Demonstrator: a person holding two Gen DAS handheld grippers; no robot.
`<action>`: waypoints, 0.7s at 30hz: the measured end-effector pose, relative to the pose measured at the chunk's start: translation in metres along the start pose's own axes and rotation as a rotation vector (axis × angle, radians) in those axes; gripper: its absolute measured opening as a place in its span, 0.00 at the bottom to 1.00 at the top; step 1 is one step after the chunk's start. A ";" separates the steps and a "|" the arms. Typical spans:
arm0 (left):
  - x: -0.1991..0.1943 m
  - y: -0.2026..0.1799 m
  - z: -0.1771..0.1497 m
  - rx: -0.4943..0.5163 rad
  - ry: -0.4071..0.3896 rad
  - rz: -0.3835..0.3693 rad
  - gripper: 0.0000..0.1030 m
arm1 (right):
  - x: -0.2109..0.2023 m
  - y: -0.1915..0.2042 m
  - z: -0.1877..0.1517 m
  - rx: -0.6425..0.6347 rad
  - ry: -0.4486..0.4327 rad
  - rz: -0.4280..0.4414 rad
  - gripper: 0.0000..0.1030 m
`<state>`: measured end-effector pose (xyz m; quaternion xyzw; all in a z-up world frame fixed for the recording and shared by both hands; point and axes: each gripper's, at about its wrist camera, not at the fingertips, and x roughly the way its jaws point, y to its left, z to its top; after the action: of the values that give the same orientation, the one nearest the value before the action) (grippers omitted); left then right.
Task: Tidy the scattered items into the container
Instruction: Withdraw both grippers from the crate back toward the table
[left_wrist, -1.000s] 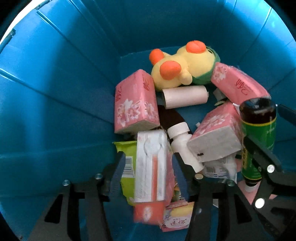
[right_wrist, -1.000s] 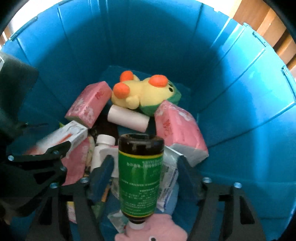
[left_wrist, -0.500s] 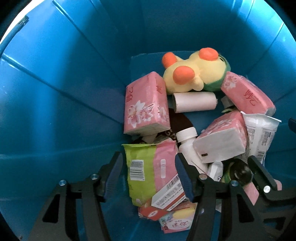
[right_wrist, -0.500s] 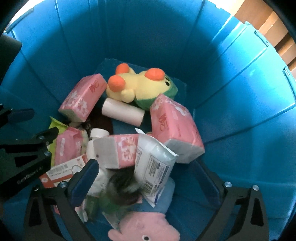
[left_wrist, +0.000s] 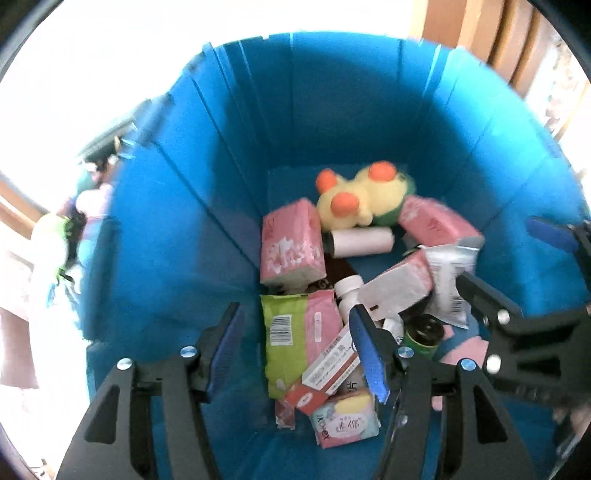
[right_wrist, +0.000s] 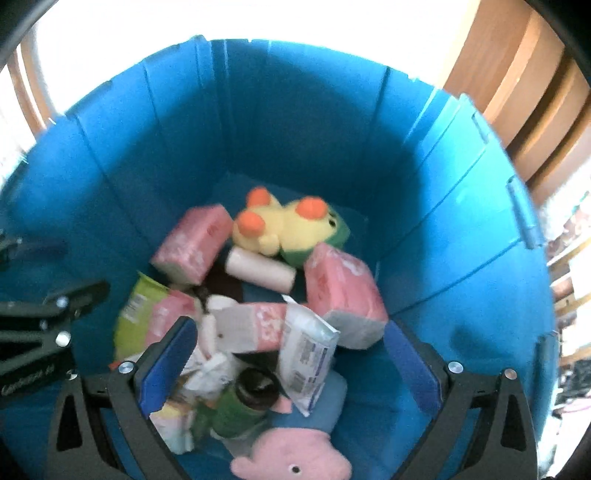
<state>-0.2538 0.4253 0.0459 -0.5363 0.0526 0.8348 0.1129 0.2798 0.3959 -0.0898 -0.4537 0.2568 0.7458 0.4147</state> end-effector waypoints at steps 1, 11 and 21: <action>-0.010 0.001 -0.003 0.000 -0.028 -0.005 0.56 | -0.010 -0.001 -0.001 0.005 -0.024 0.010 0.99; -0.107 0.043 -0.059 -0.100 -0.343 -0.021 0.66 | -0.107 0.025 -0.021 -0.010 -0.235 0.082 1.00; -0.153 0.125 -0.124 -0.225 -0.527 0.067 0.69 | -0.162 0.114 -0.027 -0.092 -0.386 0.165 1.00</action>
<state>-0.1139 0.2581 0.1289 -0.3082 -0.0537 0.9492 0.0349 0.2349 0.2528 0.0428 -0.2984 0.1742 0.8612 0.3727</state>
